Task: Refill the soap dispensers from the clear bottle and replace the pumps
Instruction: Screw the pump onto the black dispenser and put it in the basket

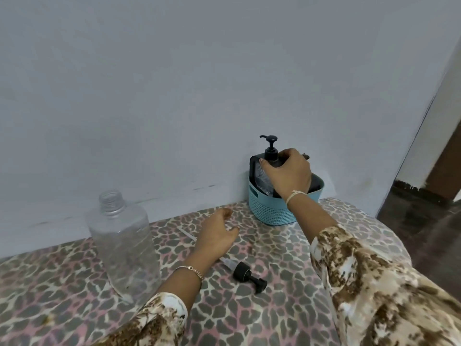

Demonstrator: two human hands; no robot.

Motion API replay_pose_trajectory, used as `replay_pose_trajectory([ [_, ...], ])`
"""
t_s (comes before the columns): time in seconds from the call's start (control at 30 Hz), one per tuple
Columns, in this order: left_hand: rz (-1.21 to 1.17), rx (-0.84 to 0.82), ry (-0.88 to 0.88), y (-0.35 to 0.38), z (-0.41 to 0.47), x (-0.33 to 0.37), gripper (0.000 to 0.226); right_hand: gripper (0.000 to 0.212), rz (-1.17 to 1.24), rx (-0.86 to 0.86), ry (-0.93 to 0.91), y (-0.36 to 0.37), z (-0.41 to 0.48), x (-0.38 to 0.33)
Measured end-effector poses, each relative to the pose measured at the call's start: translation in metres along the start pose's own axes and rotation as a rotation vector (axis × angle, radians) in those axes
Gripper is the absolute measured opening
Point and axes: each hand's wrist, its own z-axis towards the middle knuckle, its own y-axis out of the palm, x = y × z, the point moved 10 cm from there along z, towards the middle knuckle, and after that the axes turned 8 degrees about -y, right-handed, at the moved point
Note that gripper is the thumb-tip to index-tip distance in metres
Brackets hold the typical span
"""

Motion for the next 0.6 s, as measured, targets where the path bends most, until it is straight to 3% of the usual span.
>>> replay_pose_trajectory([
  [0.37,0.037,0.03,0.019,0.002,0.003,-0.003,0.054,0.04,-0.167,-0.034,0.007,0.022,-0.02,0.032],
  [0.6,0.03,0.05,0.019,0.0,0.001,-0.006,0.055,0.041,-0.446,-0.056,-0.101,0.022,-0.026,0.032],
])
